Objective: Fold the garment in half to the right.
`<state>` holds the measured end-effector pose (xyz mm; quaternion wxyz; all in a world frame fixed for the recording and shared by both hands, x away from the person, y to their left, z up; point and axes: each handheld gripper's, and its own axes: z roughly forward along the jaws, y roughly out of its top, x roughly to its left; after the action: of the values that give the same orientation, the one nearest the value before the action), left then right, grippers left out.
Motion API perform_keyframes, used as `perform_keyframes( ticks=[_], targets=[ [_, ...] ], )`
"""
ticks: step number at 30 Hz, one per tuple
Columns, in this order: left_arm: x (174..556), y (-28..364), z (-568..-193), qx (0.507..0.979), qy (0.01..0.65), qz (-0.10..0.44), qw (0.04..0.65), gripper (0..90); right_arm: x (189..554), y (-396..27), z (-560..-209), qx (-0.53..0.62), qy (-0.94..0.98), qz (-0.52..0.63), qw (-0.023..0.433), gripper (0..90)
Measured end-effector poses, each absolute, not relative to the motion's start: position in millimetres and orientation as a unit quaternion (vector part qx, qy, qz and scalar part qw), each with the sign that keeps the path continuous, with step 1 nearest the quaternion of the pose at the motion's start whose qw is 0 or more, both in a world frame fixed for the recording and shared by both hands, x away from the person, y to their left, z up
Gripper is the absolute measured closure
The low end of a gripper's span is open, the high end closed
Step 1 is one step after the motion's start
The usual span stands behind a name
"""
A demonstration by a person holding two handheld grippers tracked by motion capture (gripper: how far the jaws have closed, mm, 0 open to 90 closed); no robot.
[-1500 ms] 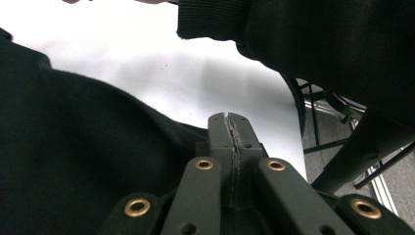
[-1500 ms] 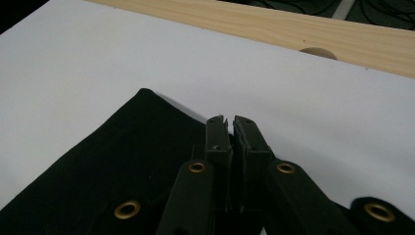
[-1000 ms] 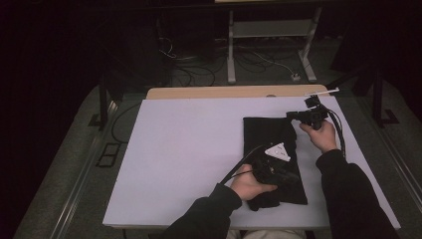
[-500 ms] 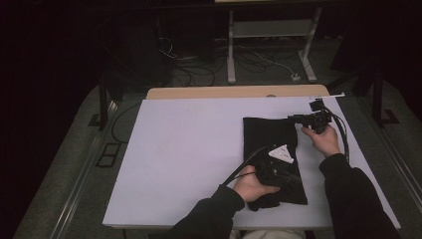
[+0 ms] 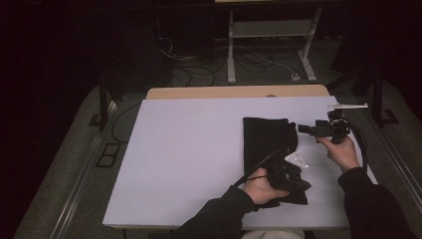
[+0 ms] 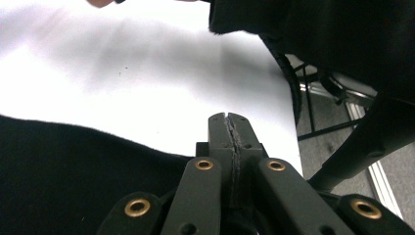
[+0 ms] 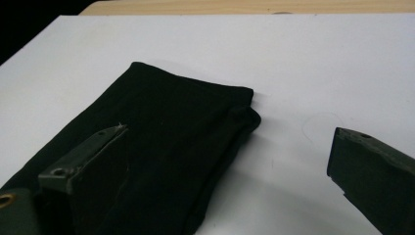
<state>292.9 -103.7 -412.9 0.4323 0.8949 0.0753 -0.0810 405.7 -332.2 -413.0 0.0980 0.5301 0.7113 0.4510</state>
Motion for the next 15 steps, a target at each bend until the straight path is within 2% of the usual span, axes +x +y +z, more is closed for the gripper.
perform_keyframes(
  ticks=[8,15],
  targets=[
    [288.0,-119.7,-417.3,0.911,0.058,-0.072,0.402,88.5,388.3,-350.6,-412.0,0.540,0.700,0.455,0.105,0.0],
    [292.9,-123.3,-420.7,0.913,0.068,-0.075,0.396,88.1,377.6,-358.9,-410.0,0.543,0.692,0.462,0.110,0.0]
  ],
)
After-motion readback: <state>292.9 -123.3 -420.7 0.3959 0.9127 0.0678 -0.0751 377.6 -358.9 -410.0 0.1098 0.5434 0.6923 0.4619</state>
